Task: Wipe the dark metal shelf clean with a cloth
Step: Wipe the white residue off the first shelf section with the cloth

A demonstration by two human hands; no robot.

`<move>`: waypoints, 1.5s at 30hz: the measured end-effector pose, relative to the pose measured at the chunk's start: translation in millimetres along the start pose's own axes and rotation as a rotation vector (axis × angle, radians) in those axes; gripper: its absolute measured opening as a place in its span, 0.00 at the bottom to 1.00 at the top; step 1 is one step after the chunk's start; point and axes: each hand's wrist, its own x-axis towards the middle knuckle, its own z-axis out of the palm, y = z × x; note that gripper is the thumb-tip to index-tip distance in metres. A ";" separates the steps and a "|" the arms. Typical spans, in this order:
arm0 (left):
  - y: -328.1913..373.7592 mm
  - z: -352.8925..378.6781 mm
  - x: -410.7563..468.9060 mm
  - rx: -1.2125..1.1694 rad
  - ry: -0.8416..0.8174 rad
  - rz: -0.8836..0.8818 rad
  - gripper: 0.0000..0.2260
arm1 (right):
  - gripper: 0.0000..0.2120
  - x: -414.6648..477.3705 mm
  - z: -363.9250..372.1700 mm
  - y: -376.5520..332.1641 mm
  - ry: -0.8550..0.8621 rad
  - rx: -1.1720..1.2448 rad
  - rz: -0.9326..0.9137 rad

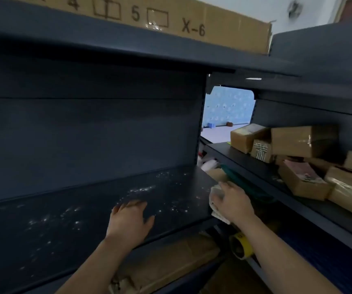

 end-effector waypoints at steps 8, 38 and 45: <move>12.4 29.0 28.8 0.083 -0.118 -0.065 0.29 | 0.30 32.9 25.4 24.7 -0.270 -0.004 0.080; -14.6 39.7 41.0 0.038 -0.154 -0.145 0.41 | 0.28 57.3 81.0 -19.6 -0.242 0.035 -0.218; -23.6 28.1 50.0 0.037 -0.185 -0.160 0.45 | 0.23 64.8 71.4 -40.5 -0.071 0.444 -0.246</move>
